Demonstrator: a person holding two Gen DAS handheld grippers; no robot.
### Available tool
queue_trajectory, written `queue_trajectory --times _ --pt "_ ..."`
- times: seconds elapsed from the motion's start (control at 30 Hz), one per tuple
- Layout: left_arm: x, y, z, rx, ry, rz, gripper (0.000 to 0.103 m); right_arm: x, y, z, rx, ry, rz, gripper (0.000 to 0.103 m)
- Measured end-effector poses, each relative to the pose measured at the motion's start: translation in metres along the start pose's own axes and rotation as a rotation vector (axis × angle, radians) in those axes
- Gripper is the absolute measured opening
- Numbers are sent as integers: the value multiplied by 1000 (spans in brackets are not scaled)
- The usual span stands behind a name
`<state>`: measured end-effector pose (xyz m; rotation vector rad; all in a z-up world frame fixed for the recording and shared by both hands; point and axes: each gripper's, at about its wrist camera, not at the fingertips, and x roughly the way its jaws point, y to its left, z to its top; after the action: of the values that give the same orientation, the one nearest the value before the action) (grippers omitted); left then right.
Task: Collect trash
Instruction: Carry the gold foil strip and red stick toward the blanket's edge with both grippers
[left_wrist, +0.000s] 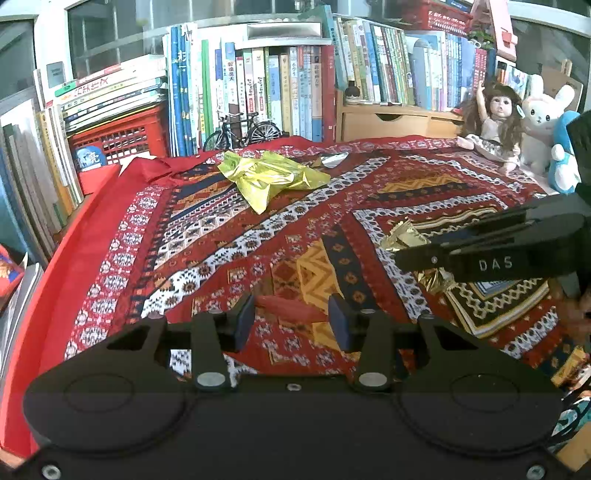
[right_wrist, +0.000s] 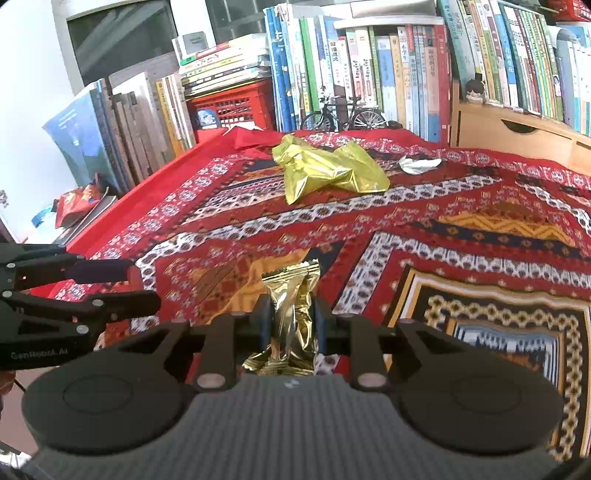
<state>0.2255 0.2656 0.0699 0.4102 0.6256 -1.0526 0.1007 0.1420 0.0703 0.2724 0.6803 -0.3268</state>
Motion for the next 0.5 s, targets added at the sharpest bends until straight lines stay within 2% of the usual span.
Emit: queue_trajectory --times 0.5 --pt "-55 -10 -37 5 -27 -14 41 -40 27 -33 4 -12 -11 28"
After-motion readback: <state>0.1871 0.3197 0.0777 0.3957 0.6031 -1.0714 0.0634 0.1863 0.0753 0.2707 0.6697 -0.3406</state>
